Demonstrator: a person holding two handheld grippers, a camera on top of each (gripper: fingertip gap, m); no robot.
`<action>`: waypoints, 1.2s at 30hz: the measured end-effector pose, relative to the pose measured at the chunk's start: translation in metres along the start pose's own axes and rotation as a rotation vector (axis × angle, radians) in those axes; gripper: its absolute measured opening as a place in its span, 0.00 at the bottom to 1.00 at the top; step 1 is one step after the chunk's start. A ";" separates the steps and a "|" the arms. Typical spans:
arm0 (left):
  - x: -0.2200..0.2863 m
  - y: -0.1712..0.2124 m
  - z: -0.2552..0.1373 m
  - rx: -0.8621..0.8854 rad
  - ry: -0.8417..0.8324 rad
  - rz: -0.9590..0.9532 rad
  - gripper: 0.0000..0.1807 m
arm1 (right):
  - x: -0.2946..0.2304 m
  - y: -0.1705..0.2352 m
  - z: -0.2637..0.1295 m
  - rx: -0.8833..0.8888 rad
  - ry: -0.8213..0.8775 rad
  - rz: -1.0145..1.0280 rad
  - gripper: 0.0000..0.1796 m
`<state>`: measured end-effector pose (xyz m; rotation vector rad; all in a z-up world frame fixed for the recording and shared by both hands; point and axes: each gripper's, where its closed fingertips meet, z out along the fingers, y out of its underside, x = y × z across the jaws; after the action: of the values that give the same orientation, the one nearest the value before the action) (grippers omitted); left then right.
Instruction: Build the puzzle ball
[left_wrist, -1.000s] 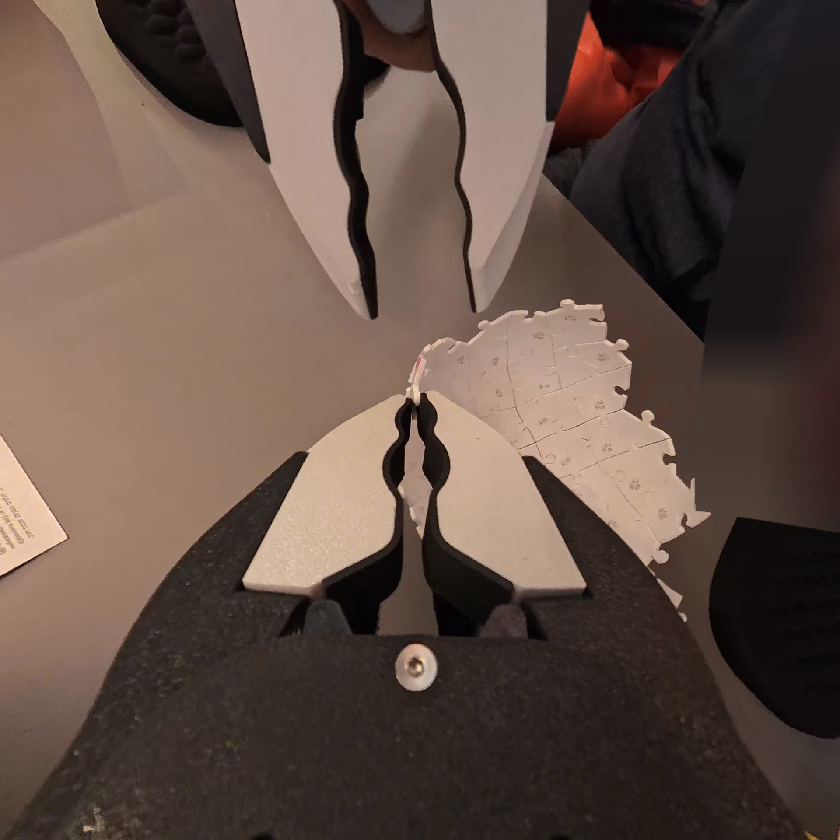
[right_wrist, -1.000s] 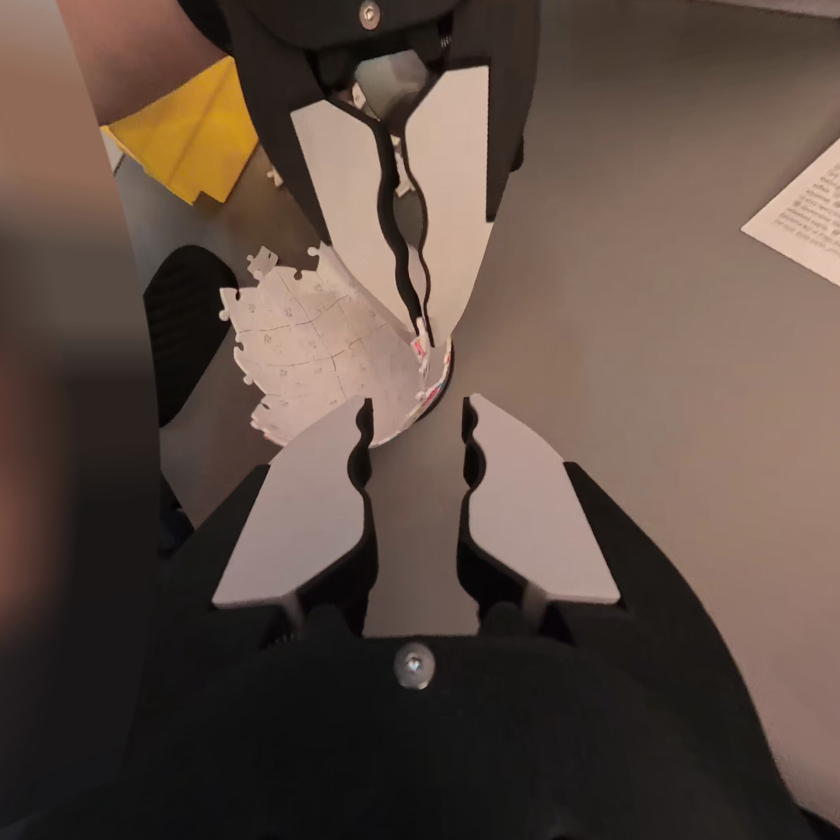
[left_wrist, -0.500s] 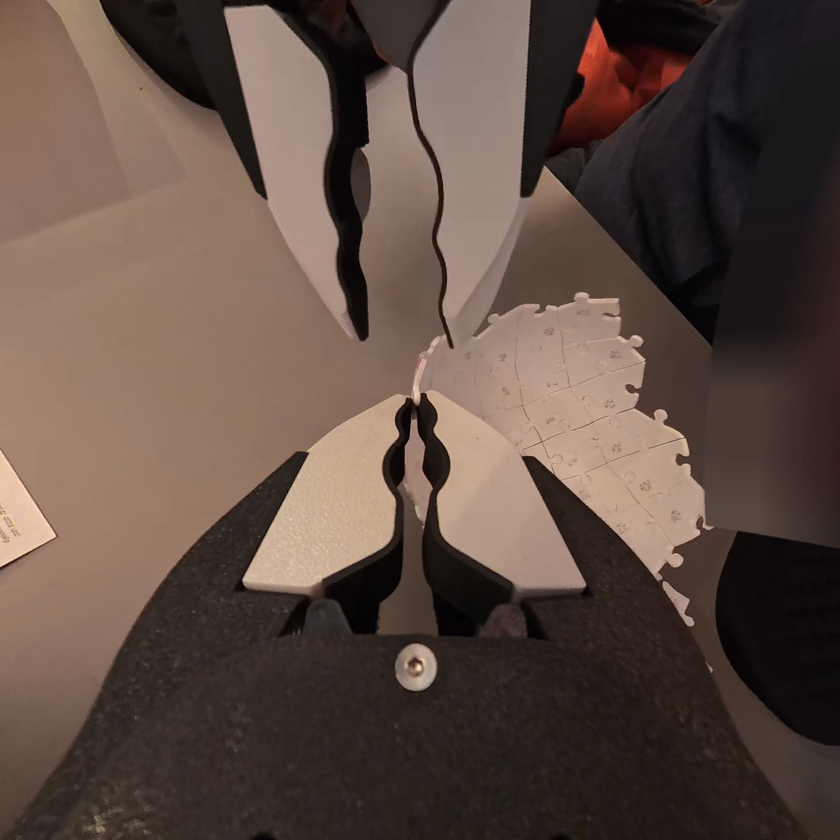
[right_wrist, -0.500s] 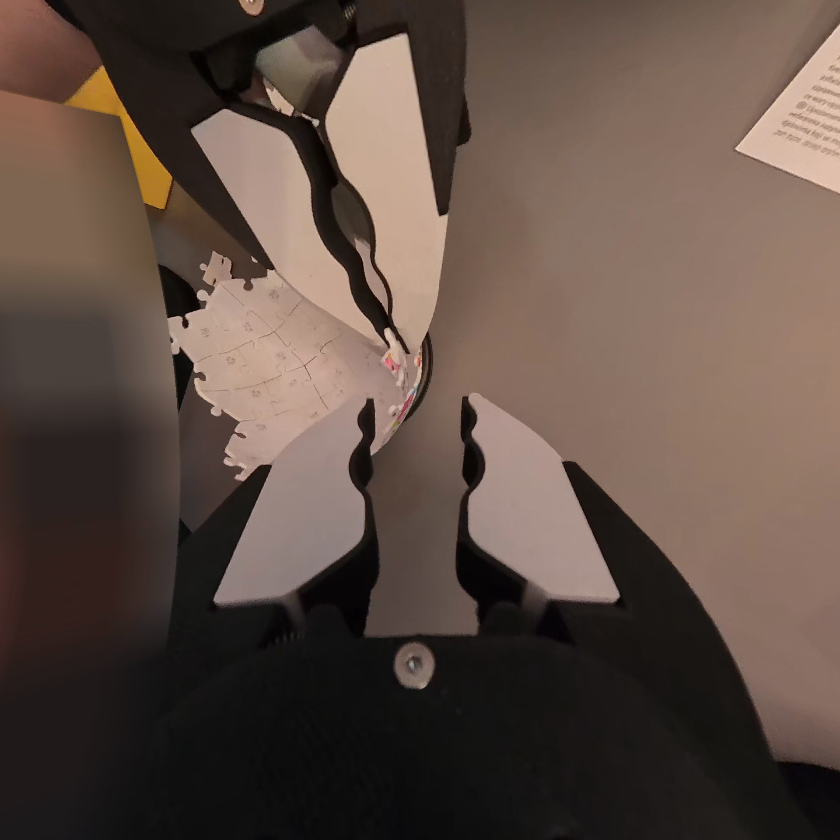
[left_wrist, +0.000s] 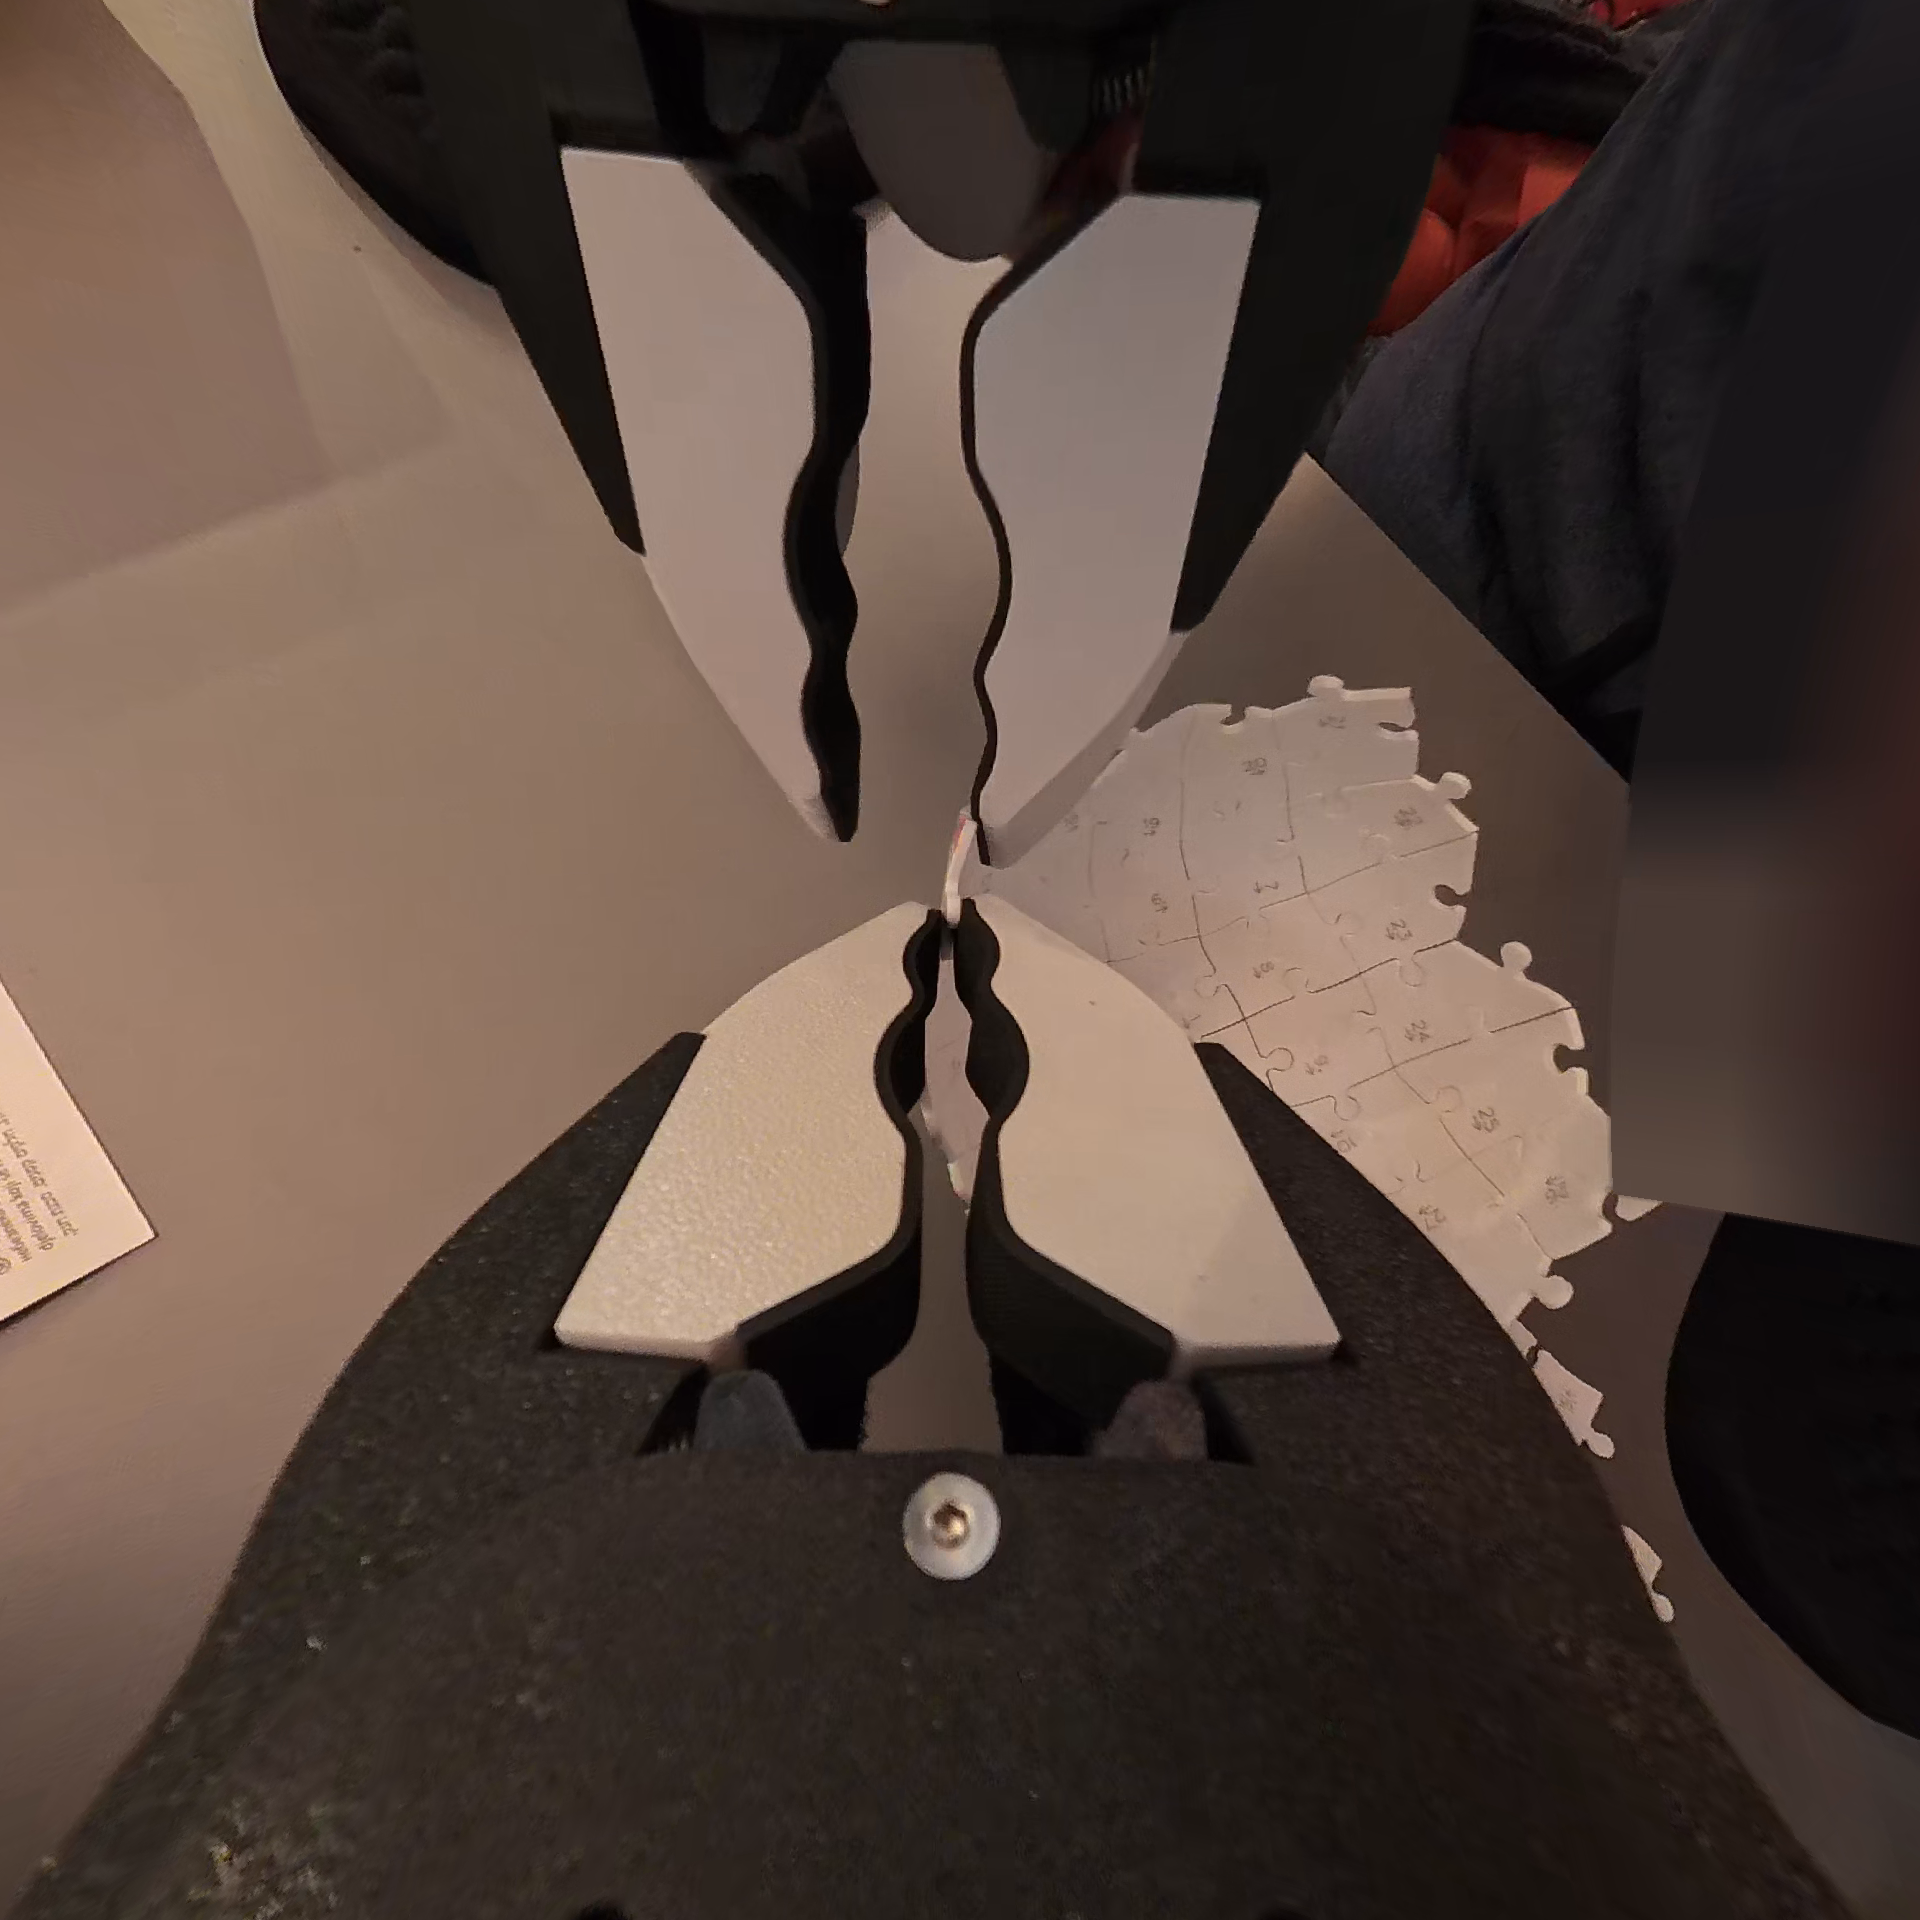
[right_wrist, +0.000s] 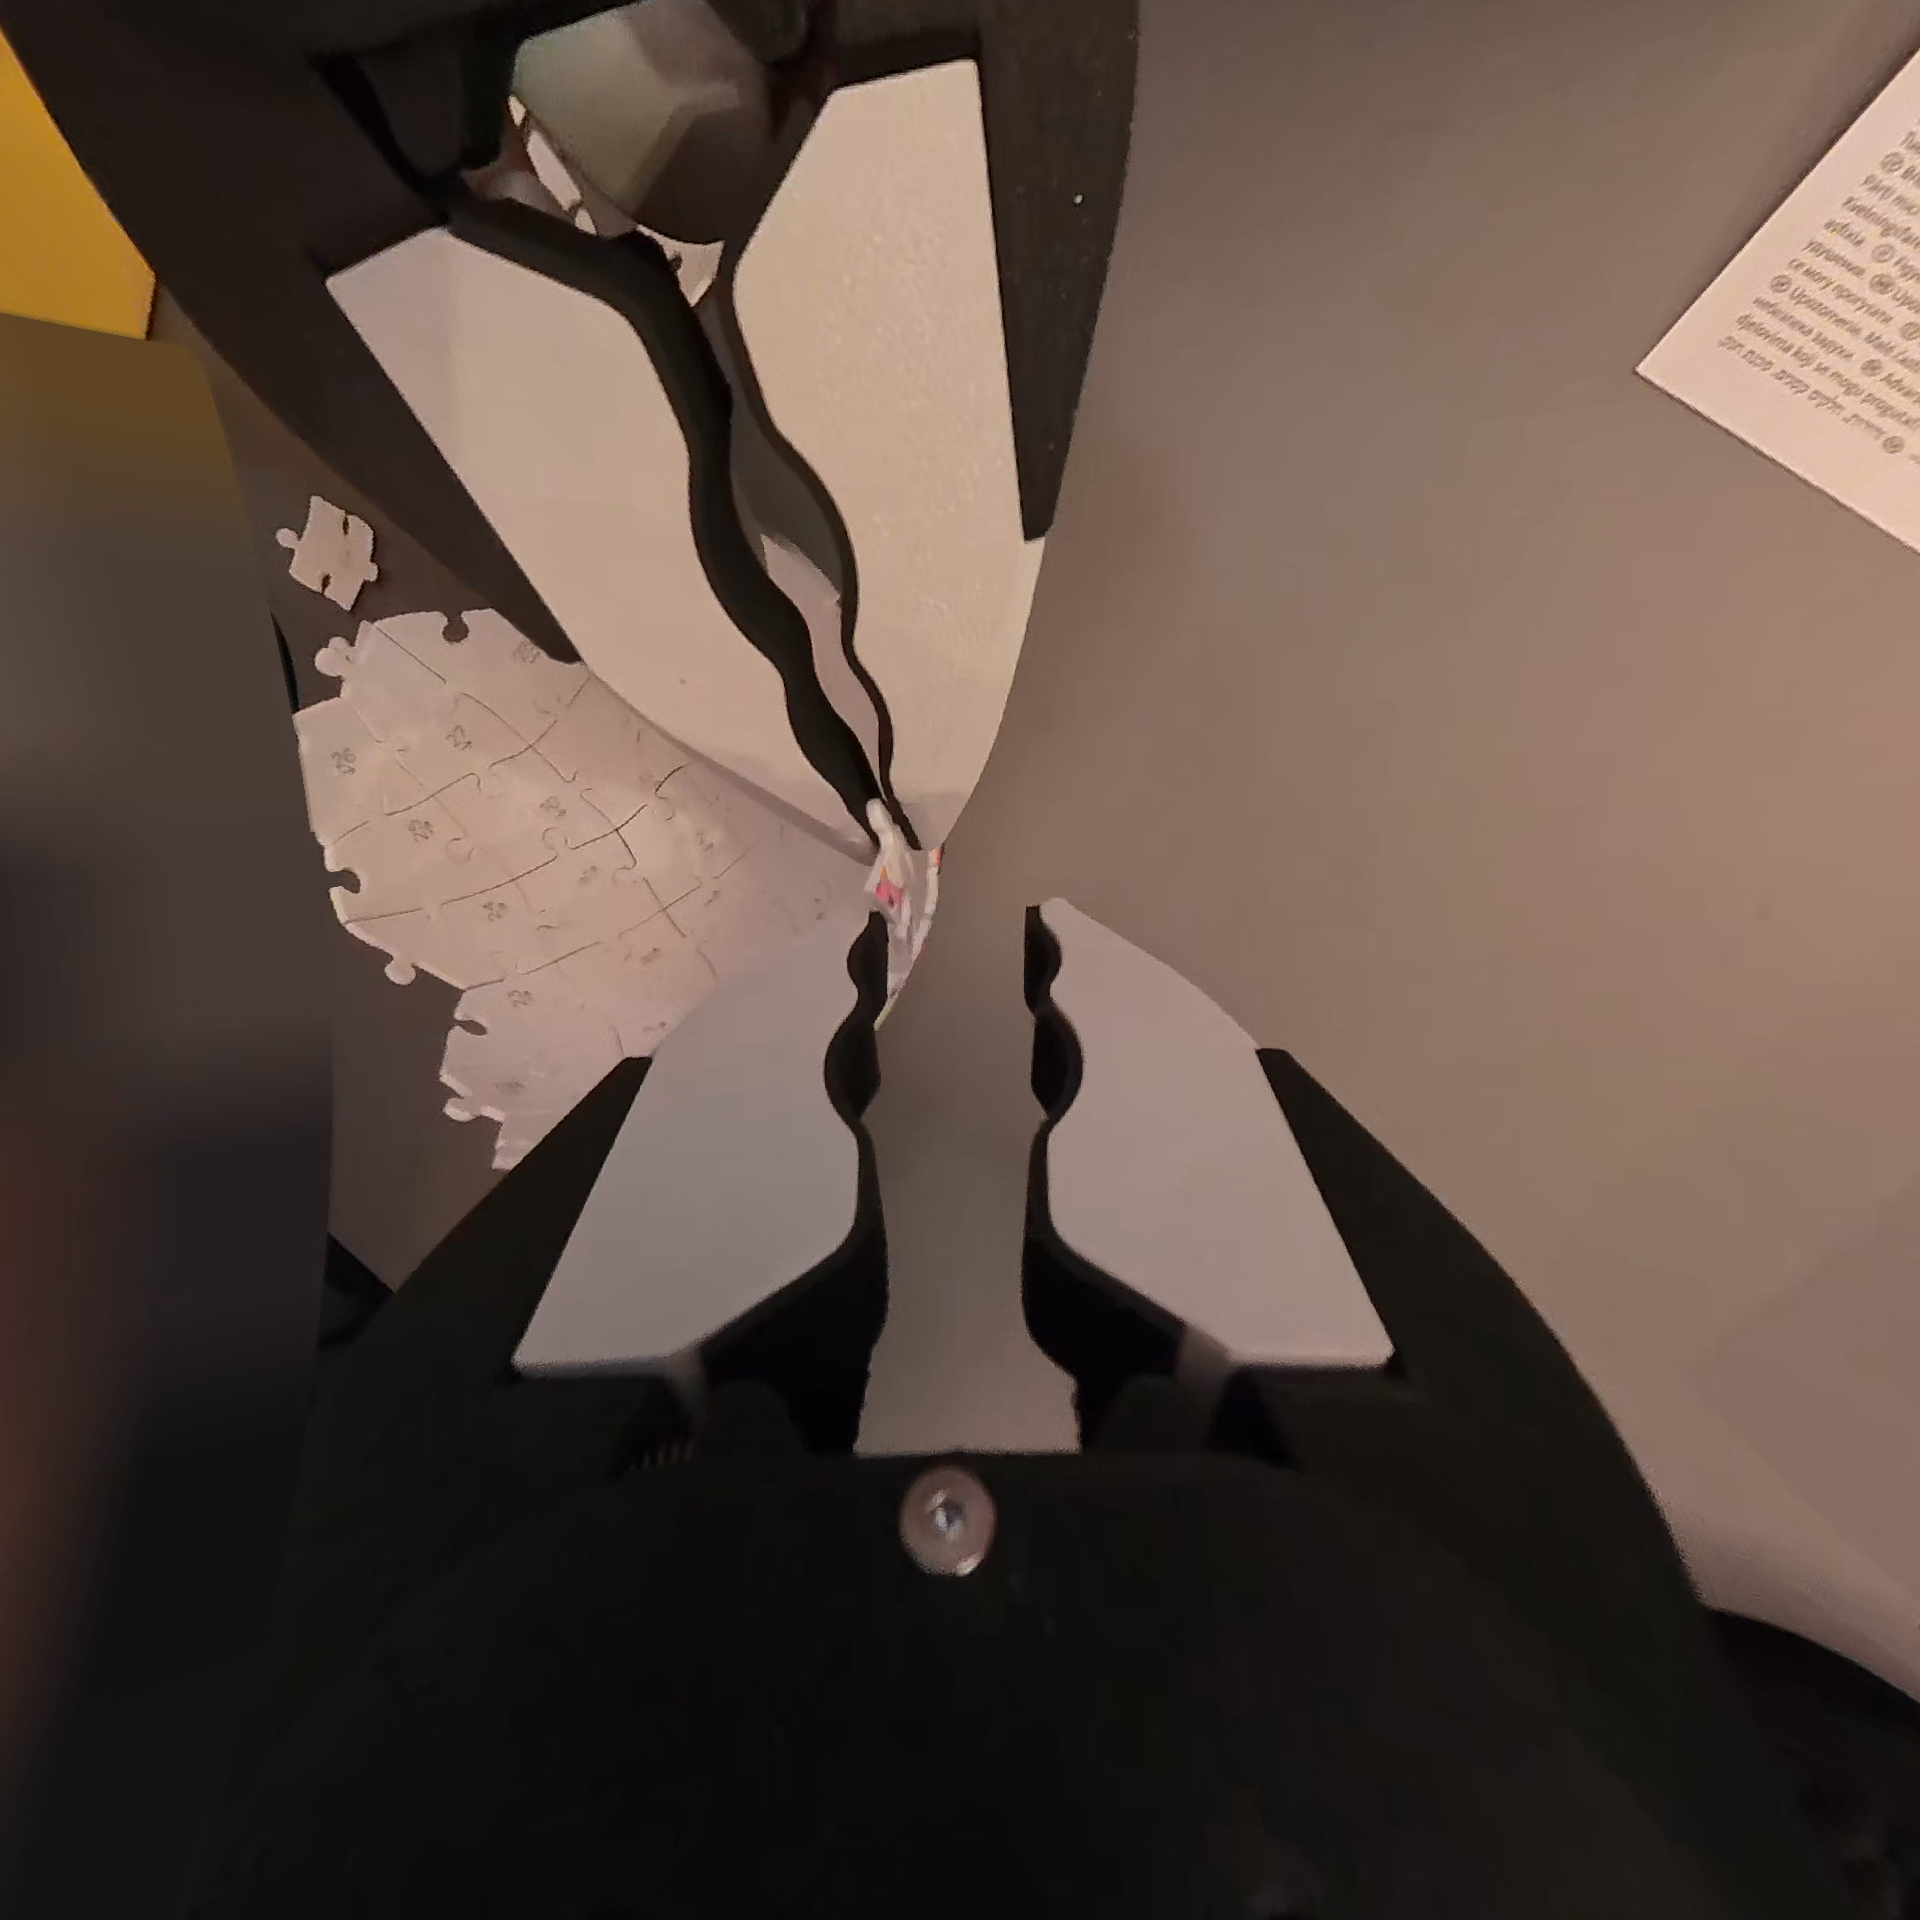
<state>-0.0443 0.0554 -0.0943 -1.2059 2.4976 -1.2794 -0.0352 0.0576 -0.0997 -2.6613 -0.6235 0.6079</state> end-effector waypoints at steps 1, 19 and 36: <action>0.000 0.000 0.000 0.002 -0.001 0.001 0.01 | -0.001 0.001 0.000 -0.007 -0.001 0.005 0.15; -0.004 0.003 0.000 -0.010 -0.032 0.021 0.01 | 0.004 0.001 0.006 -0.062 0.087 -0.040 0.12; -0.005 0.001 -0.001 0.019 -0.059 -0.003 0.01 | 0.006 0.003 0.008 -0.140 0.099 -0.080 0.12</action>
<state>-0.0415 0.0596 -0.0959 -1.2254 2.4384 -1.2462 -0.0332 0.0595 -0.1098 -2.7598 -0.7657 0.4212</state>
